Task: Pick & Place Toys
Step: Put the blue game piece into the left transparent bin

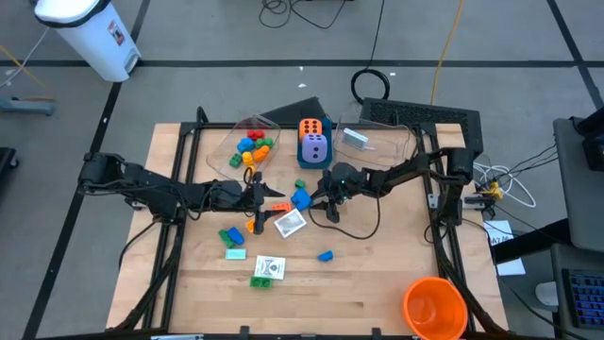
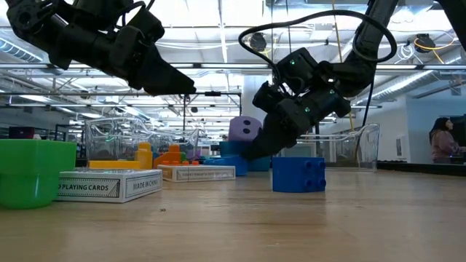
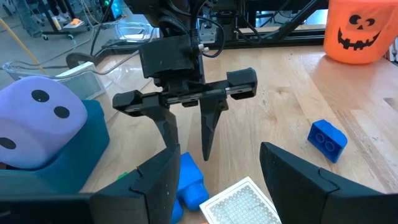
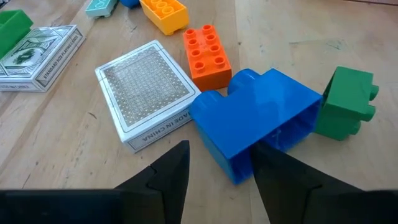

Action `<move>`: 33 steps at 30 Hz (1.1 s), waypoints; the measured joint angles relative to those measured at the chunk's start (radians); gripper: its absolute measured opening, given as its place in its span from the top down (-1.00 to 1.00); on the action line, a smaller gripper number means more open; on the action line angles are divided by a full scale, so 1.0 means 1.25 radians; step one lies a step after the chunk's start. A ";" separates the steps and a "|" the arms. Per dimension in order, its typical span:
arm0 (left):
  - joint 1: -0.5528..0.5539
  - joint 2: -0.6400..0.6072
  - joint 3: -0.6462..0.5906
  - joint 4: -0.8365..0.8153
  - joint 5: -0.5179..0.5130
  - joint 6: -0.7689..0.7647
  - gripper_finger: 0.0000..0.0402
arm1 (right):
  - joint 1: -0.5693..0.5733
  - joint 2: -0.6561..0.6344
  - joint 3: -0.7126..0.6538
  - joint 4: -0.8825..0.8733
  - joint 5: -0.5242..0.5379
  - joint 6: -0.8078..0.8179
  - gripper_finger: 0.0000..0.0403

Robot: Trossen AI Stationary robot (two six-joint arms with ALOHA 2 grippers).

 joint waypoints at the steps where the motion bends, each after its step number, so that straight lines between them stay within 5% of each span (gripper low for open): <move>1: 0.000 0.000 0.000 0.000 0.000 0.000 -0.11 | 0.000 0.000 0.000 0.000 0.000 -0.002 0.20; 20: 0.000 0.000 0.000 0.000 0.000 0.000 -0.11 | 0.000 0.000 0.000 0.000 0.001 -0.017 0.95; 33: 0.000 0.000 0.000 0.000 0.000 0.001 -0.11 | 0.000 0.000 0.000 0.025 0.002 -0.027 0.99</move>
